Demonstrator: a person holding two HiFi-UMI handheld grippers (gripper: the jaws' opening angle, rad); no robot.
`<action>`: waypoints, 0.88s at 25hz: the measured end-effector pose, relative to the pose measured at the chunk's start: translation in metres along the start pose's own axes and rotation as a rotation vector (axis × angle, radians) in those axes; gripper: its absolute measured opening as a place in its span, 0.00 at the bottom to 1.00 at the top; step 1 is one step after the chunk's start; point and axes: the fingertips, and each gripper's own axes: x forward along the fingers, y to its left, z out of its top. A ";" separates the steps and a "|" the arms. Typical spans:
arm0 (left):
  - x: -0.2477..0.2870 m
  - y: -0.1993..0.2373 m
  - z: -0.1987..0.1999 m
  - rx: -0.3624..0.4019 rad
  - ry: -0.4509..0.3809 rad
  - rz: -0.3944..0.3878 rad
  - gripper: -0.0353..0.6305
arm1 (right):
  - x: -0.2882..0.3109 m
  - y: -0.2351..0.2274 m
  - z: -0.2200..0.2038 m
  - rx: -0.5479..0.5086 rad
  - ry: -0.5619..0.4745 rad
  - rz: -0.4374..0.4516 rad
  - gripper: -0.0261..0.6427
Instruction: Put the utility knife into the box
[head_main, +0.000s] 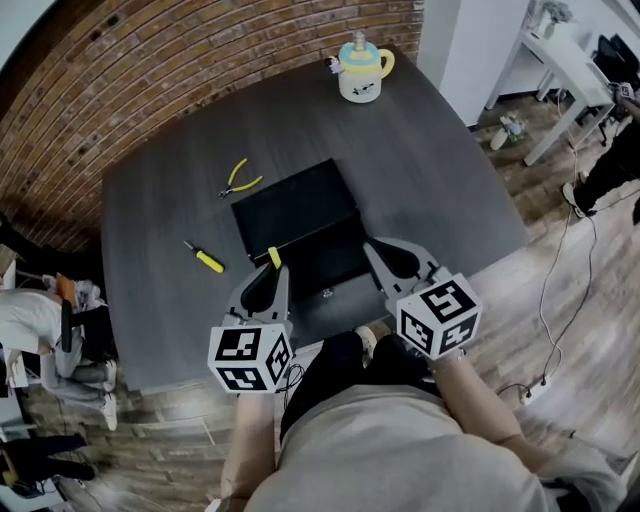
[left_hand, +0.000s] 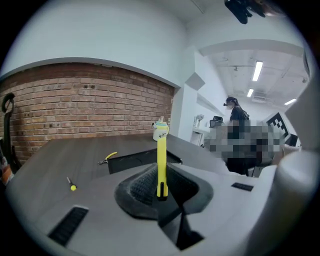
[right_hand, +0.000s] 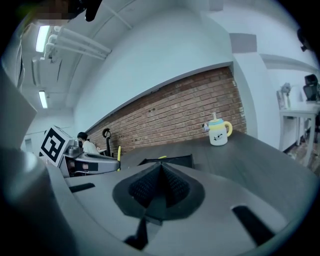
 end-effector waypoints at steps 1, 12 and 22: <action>0.003 0.000 -0.001 0.015 0.018 -0.013 0.15 | 0.001 -0.001 0.000 0.007 0.001 -0.015 0.05; 0.038 -0.010 -0.026 0.343 0.260 -0.216 0.15 | 0.000 -0.004 -0.010 0.088 0.012 -0.133 0.05; 0.066 -0.031 -0.081 0.647 0.497 -0.361 0.15 | -0.018 -0.022 -0.030 0.158 0.030 -0.252 0.05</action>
